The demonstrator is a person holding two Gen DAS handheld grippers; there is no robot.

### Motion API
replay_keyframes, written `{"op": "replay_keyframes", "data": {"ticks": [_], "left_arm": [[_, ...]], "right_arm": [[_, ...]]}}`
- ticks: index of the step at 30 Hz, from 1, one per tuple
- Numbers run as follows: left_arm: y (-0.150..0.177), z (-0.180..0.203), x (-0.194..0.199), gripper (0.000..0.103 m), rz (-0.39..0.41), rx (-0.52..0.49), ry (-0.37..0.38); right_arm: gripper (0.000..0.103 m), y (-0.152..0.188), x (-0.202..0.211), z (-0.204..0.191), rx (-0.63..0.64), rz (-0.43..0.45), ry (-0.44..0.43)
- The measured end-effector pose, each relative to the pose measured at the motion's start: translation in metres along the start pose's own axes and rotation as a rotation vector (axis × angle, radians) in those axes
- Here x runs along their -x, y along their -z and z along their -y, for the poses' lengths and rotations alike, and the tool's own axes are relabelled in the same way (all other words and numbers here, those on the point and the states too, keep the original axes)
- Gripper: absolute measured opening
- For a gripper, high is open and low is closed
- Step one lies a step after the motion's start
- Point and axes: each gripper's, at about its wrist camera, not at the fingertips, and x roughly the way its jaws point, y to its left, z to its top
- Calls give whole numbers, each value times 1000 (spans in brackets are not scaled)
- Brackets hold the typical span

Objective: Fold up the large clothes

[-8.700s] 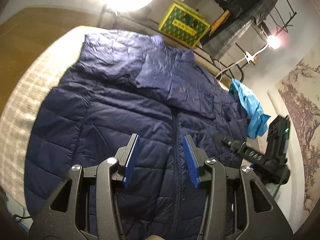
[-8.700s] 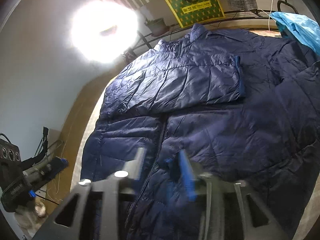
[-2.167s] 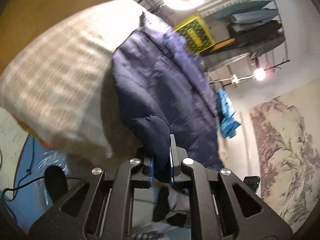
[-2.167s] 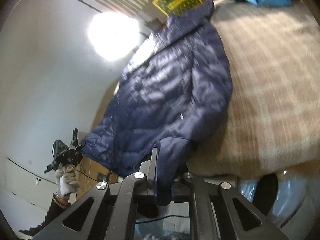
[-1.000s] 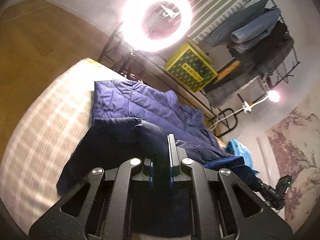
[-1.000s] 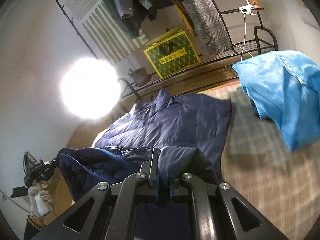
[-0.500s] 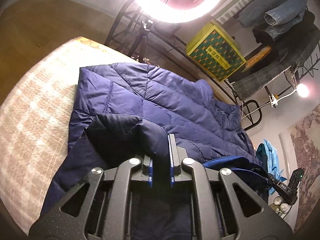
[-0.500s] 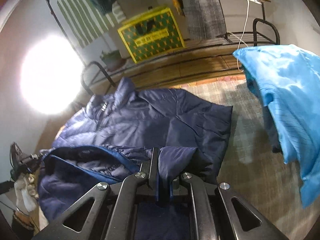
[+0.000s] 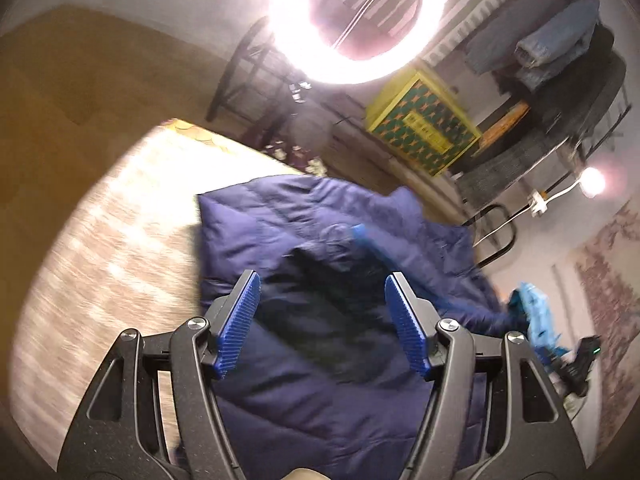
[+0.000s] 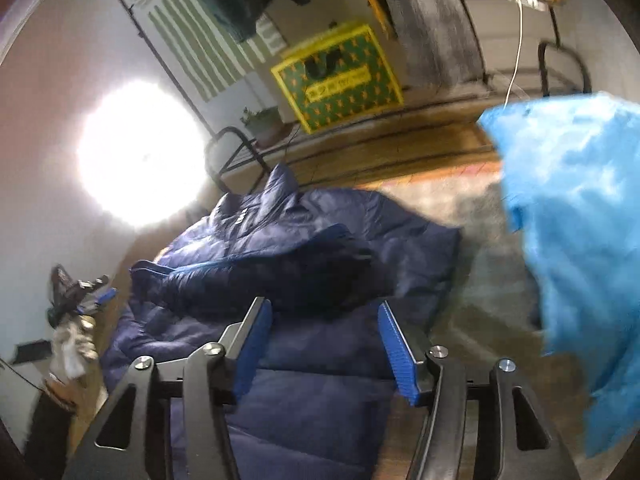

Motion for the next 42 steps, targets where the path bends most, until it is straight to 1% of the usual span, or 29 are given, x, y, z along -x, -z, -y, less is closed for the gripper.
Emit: {"op": "replay_keyframes", "data": {"ticks": [1, 2, 6, 9, 10, 11, 12, 13, 14, 15, 16, 17, 18, 19, 21, 22, 24, 25, 26, 27, 28, 32, 34, 36, 39, 40, 42], "left_arm": [[0, -3, -3, 67, -17, -6, -10], [1, -7, -9, 67, -39, -11, -27], [6, -11, -32, 67, -99, -57, -78], [13, -7, -52, 67, -154, -109, -171], [15, -6, -57, 66, -171, -117, -190], [17, -6, -59, 61, -172, -120, -199], [19, -6, -59, 52, -163, -125, -205], [20, -6, -59, 46, -157, -131, -205], [21, -4, -57, 36, -144, -146, -213], [22, -2, -55, 28, -132, -161, -225], [24, 1, -53, 23, -118, -182, -244], [25, 6, -51, 12, -111, -203, -255], [27, 9, -50, 8, -106, -224, -267], [29, 15, -48, 7, -95, -253, -286], [30, 23, -49, 4, -81, -300, -318], [32, 29, -50, 4, -73, -328, -338], [37, 37, -52, 4, -68, -384, -353], [39, 40, -54, 4, -73, -402, -359], [40, 42, -55, 4, -73, -411, -364], [41, 42, -56, 4, -73, -412, -363], [41, 42, -57, 4, -72, -407, -358], [40, 40, -58, 3, -68, -400, -353], [40, 38, -57, 3, -66, -393, -350], [40, 38, -57, 3, -64, -391, -349], [39, 38, -56, 2, -61, -396, -349], [38, 38, -54, 2, -54, -399, -351], [37, 42, -51, 2, -43, -404, -360]], "right_arm": [[68, 0, 1, 2, 8, 6, 18], [68, 0, 0, 6, 11, 7, 42], [68, 0, -21, 16, -1, -39, 72], [68, 3, -44, 13, 47, -102, 104], [66, 5, -49, 12, 64, -121, 116], [63, 7, -55, 11, 80, -132, 127], [56, 8, -58, 10, 89, -135, 131], [47, 7, -59, 9, 93, -134, 130], [41, 7, -59, 9, 98, -127, 132], [33, 7, -58, 8, 104, -121, 140], [23, 6, -57, 6, 113, -114, 148], [20, 6, -55, 5, 126, -107, 158], [14, 6, -54, 4, 137, -103, 166], [10, 6, -52, 2, 152, -97, 179], [7, 8, -47, -5, 192, -86, 215], [7, 8, -46, -9, 209, -87, 235], [8, 12, -47, -21, 299, -97, 302], [21, 12, -47, -25, 328, -98, 324], [31, 12, -48, -27, 345, -94, 346], [45, 11, -47, -28, 345, -81, 356], [49, 10, -45, -29, 339, -66, 348], [52, 4, -42, -26, 319, -38, 292], [53, 2, -50, -24, 308, -56, 281], [52, 0, -63, -19, 285, -104, 267], [12, 4, -72, -17, 268, -133, 257], [8, 4, -71, -19, 270, -124, 261], [4, 5, -65, -25, 295, -93, 284]]}}
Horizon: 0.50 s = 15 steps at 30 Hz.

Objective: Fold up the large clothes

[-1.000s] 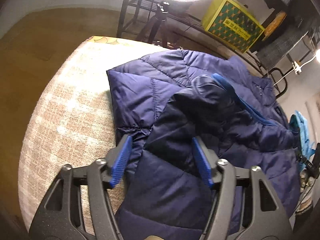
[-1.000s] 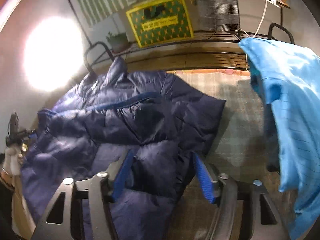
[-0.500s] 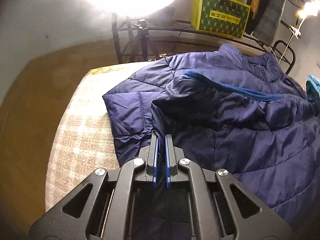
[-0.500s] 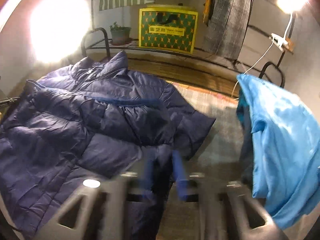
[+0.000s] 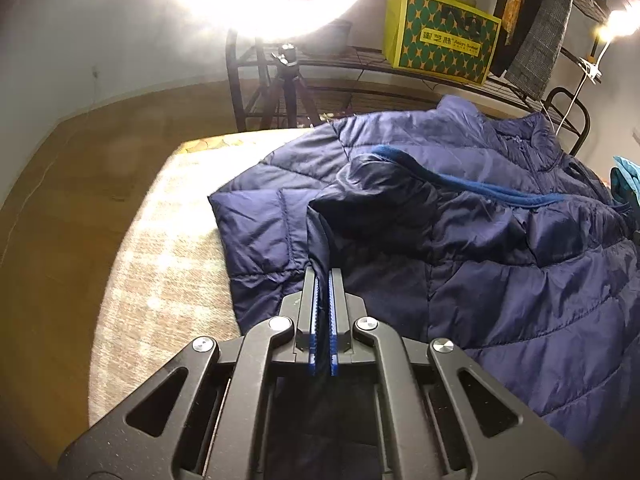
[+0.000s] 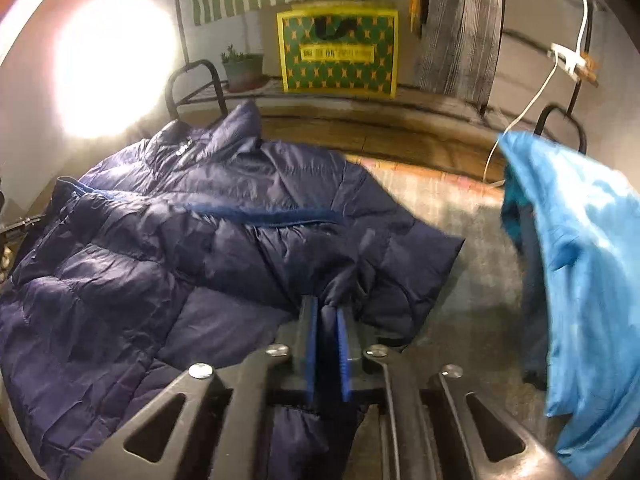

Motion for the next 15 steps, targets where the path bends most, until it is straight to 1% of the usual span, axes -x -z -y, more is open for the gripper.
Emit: {"op": "replay_keyframes", "data": {"ticks": [1, 5, 8, 10, 12, 14, 15], "left_arm": [[-3, -1, 3, 2, 6, -2, -8], [-15, -1, 18, 2, 44, -9, -22], [-28, 6, 29, 2, 96, -32, -55], [-39, 9, 32, 2, 132, -30, -75], [-54, 10, 30, 2, 164, -1, -88], [-67, 11, 22, 2, 188, 21, -115], [-72, 13, 17, 2, 195, 23, -130]], "right_arm": [[4, -1, 6, -3, 16, 21, 27], [2, -11, 32, -9, 38, 96, 85], [2, -24, 52, -14, 64, 172, 156], [2, -36, 58, -19, 93, 222, 209], [2, -52, 55, -19, 94, 245, 248], [1, -66, 45, -14, 80, 241, 272], [0, -76, 34, -11, 74, 240, 307]]}}
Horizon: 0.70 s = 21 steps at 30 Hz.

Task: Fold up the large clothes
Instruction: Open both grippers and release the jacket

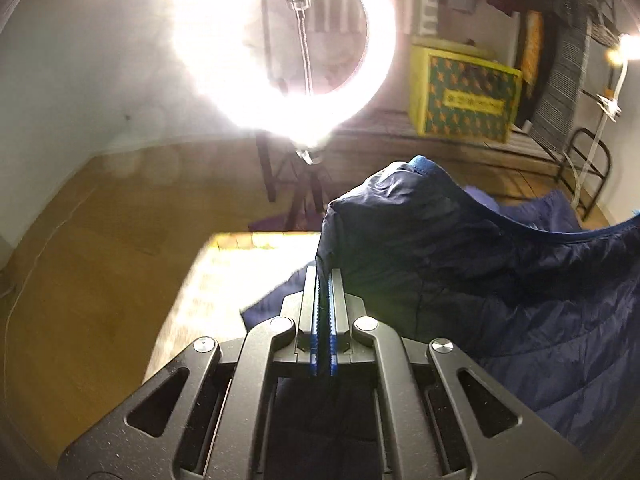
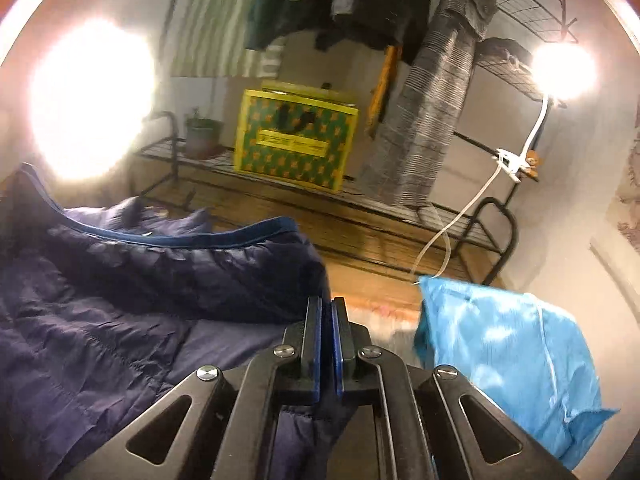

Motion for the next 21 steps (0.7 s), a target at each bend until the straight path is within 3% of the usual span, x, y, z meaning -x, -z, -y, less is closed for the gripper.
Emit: {"op": "replay_keyframes", "data": {"ticks": [4, 6, 8, 11, 14, 16, 18, 21], "left_arm": [[-6, 2, -33, 2, -24, 34, -34], [-2, 2, -56, 2, -68, 53, -38], [5, 7, -72, 2, -80, 44, -70], [15, 16, -91, 2, -103, 4, -109], [14, 19, -96, 3, -125, -8, -106], [5, 14, -87, 16, -109, 8, -111], [0, 7, -76, 39, -90, 37, -98], [-8, 0, -38, 39, -36, 62, -88]], "right_arm": [[0, -11, -43, 2, -5, -37, 85], [0, -8, -66, 4, -35, -93, 46], [0, 0, -81, -1, -7, -126, 62], [0, 11, -90, -4, -11, -173, -18], [17, 15, -81, -3, -2, -160, -5], [19, 15, -68, 3, -37, -141, -67], [20, 17, -47, 2, -43, -114, -129], [24, 21, -18, -7, -56, -81, -235]]}}
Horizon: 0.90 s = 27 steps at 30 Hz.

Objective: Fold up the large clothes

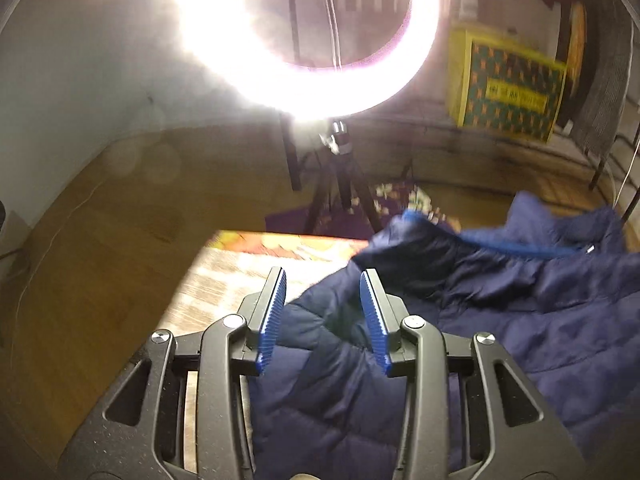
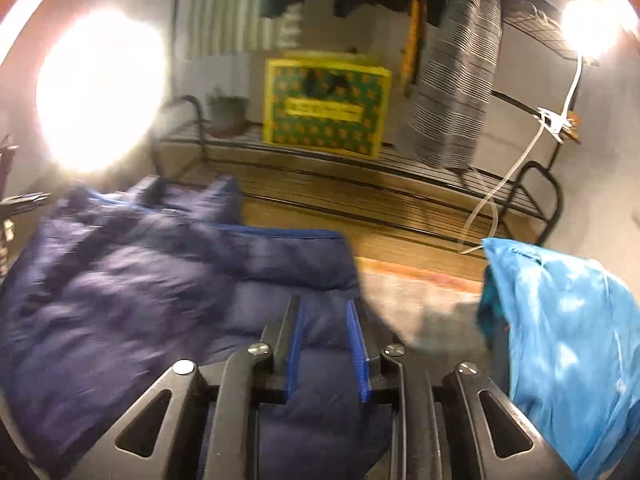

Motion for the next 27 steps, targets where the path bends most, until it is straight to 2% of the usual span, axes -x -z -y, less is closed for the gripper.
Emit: {"op": "replay_keyframes", "data": {"ticks": [2, 4, 6, 8, 10, 11, 14, 16, 19, 21, 24, 27], "left_arm": [[5, 3, 31, 39, 14, -4, 64], [27, 28, 73, 39, 43, -101, 157], [51, 54, 99, 39, 44, -186, 222], [75, 82, 111, 39, 13, -253, 295], [99, 109, 113, 39, -36, -302, 366], [107, 117, 111, 39, -51, -330, 378], [125, 138, 92, 39, -79, -404, 333], [132, 137, 72, 42, -119, -393, 309], [133, 130, 63, 44, -59, -396, 280], [131, 125, 63, 44, -68, -381, 289], [128, 116, 69, 44, -92, -344, 253], [129, 104, 95, 44, -67, -284, 266]], "right_arm": [[25, 8, 13, -12, -13, 11, -73], [28, 16, 26, -31, -11, 17, -163], [30, 27, 32, -50, 19, 16, -209], [30, 37, 33, -64, 62, 4, -209], [30, 48, 29, -74, 100, -25, -167], [30, 52, 25, -72, 99, -43, -150], [30, 63, 9, -57, 51, -98, -88], [30, 71, 0, -46, 13, -127, -66], [30, 77, -11, -37, -13, -146, -66], [30, 78, -12, -40, 8, -149, -46], [30, 74, -3, -42, 6, -162, -10], [31, 72, 31, -27, -109, -125, -58]]}}
